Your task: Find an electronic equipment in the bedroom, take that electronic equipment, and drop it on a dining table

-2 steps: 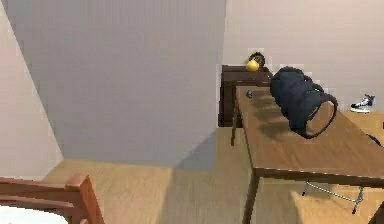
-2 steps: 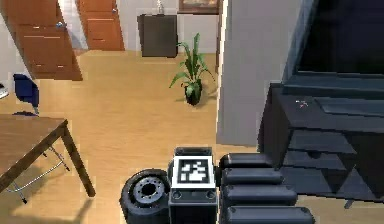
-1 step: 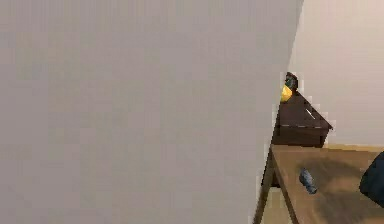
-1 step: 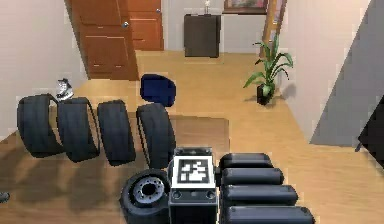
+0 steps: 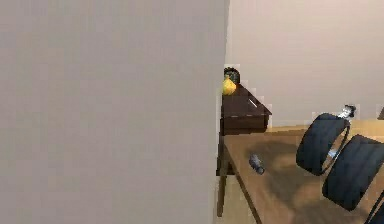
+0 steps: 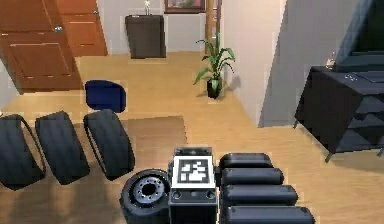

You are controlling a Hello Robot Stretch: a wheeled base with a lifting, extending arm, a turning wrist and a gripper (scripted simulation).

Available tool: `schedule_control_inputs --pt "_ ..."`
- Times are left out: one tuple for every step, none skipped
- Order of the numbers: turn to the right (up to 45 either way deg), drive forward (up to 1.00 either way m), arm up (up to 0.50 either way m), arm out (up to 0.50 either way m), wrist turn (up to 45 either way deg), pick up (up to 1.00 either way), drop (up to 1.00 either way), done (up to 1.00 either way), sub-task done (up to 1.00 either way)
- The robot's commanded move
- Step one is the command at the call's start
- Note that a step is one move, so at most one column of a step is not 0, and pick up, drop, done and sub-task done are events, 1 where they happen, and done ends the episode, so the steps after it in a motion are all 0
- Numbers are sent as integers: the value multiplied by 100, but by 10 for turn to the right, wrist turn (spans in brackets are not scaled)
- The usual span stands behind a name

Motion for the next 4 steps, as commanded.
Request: schedule_control_inputs --pt "0 15 0 0 0 0 0 0 0" --pt "-450 0 0 0 0 0 0 0 0" --pt "-450 0 0 0 0 0 0 0 0" --pt "-330 0 0 0 0 0 0 0 0"
